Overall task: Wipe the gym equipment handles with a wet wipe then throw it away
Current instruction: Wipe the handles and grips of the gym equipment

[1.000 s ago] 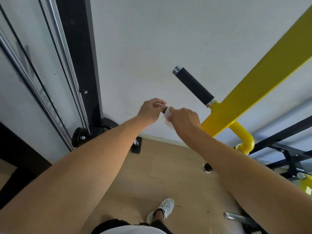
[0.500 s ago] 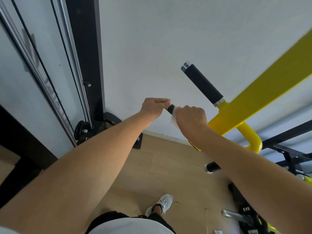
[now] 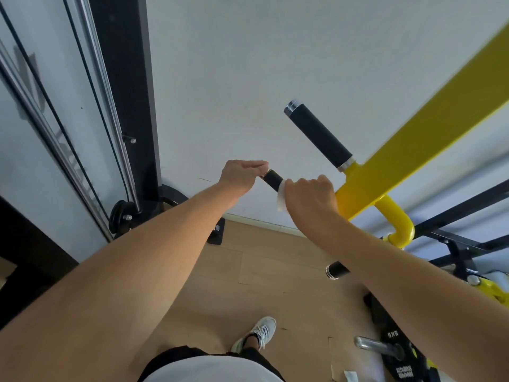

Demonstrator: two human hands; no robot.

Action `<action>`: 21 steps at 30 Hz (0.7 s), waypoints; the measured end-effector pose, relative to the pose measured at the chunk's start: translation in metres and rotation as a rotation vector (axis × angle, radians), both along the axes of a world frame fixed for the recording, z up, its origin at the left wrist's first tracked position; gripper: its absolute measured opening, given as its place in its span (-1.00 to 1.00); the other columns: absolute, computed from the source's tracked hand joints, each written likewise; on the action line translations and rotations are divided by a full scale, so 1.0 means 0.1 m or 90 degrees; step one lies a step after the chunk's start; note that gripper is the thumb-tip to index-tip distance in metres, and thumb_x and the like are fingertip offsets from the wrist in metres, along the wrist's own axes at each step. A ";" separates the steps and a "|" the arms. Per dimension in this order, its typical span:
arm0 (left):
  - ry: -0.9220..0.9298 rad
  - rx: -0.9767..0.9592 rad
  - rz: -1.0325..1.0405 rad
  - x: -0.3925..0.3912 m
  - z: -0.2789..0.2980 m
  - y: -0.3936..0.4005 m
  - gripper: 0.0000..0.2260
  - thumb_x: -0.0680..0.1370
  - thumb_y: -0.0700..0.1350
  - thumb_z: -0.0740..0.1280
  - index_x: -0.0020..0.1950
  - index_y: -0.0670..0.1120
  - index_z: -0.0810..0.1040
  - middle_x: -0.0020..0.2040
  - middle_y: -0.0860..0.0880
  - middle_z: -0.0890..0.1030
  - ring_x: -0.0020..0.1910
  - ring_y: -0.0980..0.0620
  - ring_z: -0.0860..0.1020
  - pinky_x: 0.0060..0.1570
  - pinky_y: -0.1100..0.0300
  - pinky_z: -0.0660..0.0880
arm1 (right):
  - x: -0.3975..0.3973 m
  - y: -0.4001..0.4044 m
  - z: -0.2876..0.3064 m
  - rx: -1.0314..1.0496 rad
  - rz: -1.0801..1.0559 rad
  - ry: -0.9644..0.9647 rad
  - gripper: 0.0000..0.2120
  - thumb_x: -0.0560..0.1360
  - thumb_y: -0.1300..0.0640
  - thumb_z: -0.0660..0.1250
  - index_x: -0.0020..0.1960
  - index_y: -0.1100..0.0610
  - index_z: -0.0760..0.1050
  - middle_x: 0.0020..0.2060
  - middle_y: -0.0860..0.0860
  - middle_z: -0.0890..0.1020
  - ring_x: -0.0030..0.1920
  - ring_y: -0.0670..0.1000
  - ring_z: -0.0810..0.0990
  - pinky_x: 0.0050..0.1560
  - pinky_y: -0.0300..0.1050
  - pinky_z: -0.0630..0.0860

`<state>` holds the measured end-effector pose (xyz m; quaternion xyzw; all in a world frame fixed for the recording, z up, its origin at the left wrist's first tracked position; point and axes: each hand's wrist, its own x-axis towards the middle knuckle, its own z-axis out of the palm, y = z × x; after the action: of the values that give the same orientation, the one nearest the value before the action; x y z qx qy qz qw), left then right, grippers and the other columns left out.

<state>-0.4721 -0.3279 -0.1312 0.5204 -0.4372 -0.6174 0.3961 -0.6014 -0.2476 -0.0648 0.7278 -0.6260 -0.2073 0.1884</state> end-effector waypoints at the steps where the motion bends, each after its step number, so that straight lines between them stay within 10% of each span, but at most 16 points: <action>1: 0.005 0.004 -0.001 0.00 -0.01 0.00 -0.78 0.56 -0.04 0.45 0.19 0.00 0.71 0.23 0.06 0.64 0.20 0.11 0.45 0.18 0.24 0.28 | -0.03 0.04 0.02 0.005 0.009 0.012 -0.79 0.60 0.18 0.33 0.21 0.14 0.43 -0.42 -0.01 0.30 -0.35 0.00 0.40 -0.06 -0.08 0.32; 8: 0.010 0.010 -0.009 0.02 0.01 0.01 -0.81 0.56 -0.09 0.45 0.16 -0.01 0.72 0.21 0.06 0.68 0.23 0.10 0.52 0.26 0.23 0.33 | 0.14 -0.21 -0.10 -0.029 -0.013 -0.117 -0.62 0.63 0.03 0.34 0.39 0.10 0.37 -0.16 -0.02 0.65 -0.17 0.03 0.64 -0.04 -0.09 0.50; 15: 0.011 0.034 0.008 0.03 -0.03 0.02 -0.85 0.52 -0.03 0.49 0.08 0.08 0.74 0.21 0.03 0.66 0.31 0.02 0.50 0.23 0.20 0.33 | -0.01 -0.07 0.01 0.031 -0.047 0.004 -0.90 0.56 0.13 0.39 0.00 0.10 0.47 -0.37 -0.01 0.45 -0.44 -0.02 0.37 -0.26 -0.13 0.40; 21: 0.008 0.050 -0.005 0.02 0.02 0.06 -0.81 0.54 -0.07 0.47 0.15 0.02 0.73 0.22 0.06 0.67 0.34 0.05 0.51 0.23 0.22 0.27 | 0.14 -0.30 -0.14 -0.021 -0.055 -0.161 -0.86 0.60 0.10 0.29 0.13 0.07 0.55 -0.32 -0.05 0.51 -0.32 0.02 0.46 -0.19 -0.12 0.37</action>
<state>-0.4702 -0.3221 -0.1287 0.5297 -0.4122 -0.6391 0.3756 -0.5869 -0.2776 -0.0783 0.7172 -0.6789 -0.1114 0.1112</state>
